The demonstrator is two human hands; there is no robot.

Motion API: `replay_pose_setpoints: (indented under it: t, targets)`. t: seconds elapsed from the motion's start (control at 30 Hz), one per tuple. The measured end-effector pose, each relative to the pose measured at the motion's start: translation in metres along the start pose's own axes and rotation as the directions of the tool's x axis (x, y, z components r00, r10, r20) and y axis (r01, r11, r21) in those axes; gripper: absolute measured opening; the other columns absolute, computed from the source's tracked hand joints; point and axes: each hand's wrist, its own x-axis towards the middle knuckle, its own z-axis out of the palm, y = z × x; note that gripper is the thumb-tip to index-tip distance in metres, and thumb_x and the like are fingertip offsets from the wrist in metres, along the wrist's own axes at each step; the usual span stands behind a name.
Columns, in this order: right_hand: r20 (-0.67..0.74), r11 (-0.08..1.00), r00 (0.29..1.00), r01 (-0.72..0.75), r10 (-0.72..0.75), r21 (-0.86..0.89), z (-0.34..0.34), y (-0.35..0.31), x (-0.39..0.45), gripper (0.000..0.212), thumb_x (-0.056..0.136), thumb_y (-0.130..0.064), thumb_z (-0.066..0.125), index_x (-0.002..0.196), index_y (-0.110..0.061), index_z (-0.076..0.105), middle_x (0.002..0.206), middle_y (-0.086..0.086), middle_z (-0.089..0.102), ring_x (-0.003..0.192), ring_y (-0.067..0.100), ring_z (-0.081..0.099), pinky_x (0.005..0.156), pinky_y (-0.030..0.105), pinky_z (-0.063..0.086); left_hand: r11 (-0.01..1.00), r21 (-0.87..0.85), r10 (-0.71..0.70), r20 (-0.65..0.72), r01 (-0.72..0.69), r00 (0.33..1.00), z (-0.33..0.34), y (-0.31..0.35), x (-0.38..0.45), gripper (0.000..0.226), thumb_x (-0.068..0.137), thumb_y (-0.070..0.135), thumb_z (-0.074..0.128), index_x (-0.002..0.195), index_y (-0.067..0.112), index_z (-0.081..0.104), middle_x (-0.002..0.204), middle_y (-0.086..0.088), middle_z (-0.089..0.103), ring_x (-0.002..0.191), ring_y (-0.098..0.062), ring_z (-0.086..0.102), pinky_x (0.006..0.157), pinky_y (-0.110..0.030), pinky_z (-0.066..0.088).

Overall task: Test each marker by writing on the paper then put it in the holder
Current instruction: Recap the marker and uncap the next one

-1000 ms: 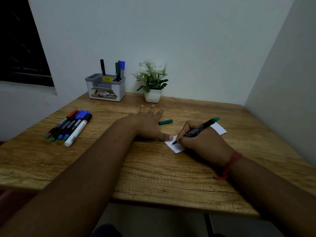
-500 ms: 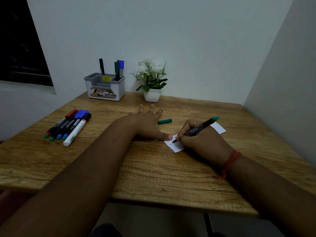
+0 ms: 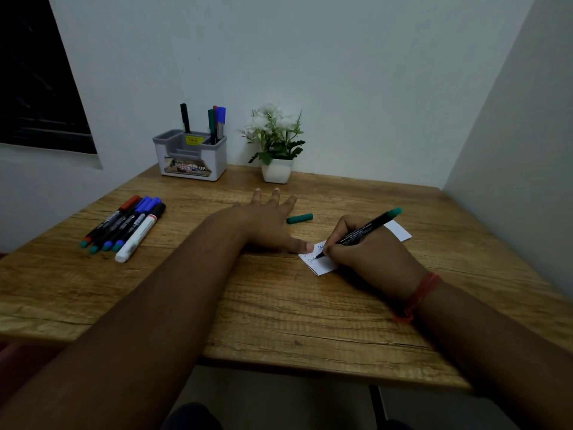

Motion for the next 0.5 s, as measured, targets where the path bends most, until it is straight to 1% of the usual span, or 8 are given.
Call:
replay_pose_setpoints:
  t: [0.17, 0.23, 0.33, 0.43, 0.5]
  targets:
    - [-0.01, 1.0, 1.0, 0.0, 0.001, 0.009, -0.001, -0.0005, -0.0012, 0.002, 0.082, -0.015, 0.07, 0.08, -0.015, 0.07, 0.085, -0.002, 0.075, 0.08, 0.011, 0.069, 0.064, 0.027, 0.052, 1.0, 0.003, -0.002, 0.0, 0.002, 1.0, 0.0, -0.0005, 0.0007, 0.122, 0.068, 0.089, 0.052, 0.155, 0.037, -0.016, 0.163, -0.002, -0.027, 0.148, -0.039, -0.023, 0.114, -0.071, 0.003]
    - [-0.004, 1.0, 1.0, 0.007, -0.007, 0.009, -0.002, -0.0007, -0.0026, 0.003, 0.082, -0.014, 0.07, 0.079, -0.014, 0.07, 0.085, -0.001, 0.074, 0.083, 0.012, 0.069, 0.065, 0.027, 0.053, 1.0, 0.009, -0.002, -0.001, 0.002, 1.0, 0.0, -0.0004, 0.001, 0.122, 0.068, 0.089, 0.052, 0.155, 0.036, -0.016, 0.163, -0.002, -0.027, 0.148, -0.039, -0.023, 0.114, -0.072, 0.003]
    - [0.018, 1.0, 1.0, 0.008, -0.009, 0.004, -0.0021, -0.0018, -0.0031, 0.003, 0.082, -0.014, 0.07, 0.08, -0.015, 0.07, 0.087, -0.001, 0.075, 0.086, 0.012, 0.069, 0.07, 0.032, 0.056, 1.0, 0.005, -0.002, 0.003, 0.002, 1.0, -0.0003, -0.0008, 0.0012, 0.122, 0.068, 0.089, 0.051, 0.155, 0.036, -0.016, 0.163, -0.002, -0.027, 0.148, -0.038, -0.023, 0.115, -0.071, 0.003]
    - [-0.004, 1.0, 1.0, -0.004, 0.004, 0.024, -0.002, -0.0014, -0.0012, 0.003, 0.084, -0.014, 0.069, 0.081, -0.016, 0.071, 0.087, -0.001, 0.075, 0.081, 0.01, 0.068, 0.063, 0.026, 0.052, 1.0, 0.007, -0.002, 0.003, 0.002, 1.0, -0.0005, 0.0, 0.001, 0.122, 0.068, 0.089, 0.051, 0.155, 0.037, -0.016, 0.163, -0.002, -0.027, 0.148, -0.038, -0.023, 0.115, -0.071, 0.003]
    - [-0.017, 1.0, 1.0, -0.015, 0.015, 0.018, -0.002, -0.0003, 0.0001, 0.003, 0.084, -0.015, 0.07, 0.081, -0.016, 0.071, 0.086, -0.001, 0.075, 0.081, 0.01, 0.068, 0.062, 0.025, 0.051, 1.0, 0.008, 0.001, 0.001, -0.001, 1.0, -0.0004, 0.0005, 0.001, 0.122, 0.068, 0.089, 0.051, 0.155, 0.037, -0.016, 0.163, -0.002, -0.027, 0.148, -0.038, -0.023, 0.115, -0.071, 0.003]
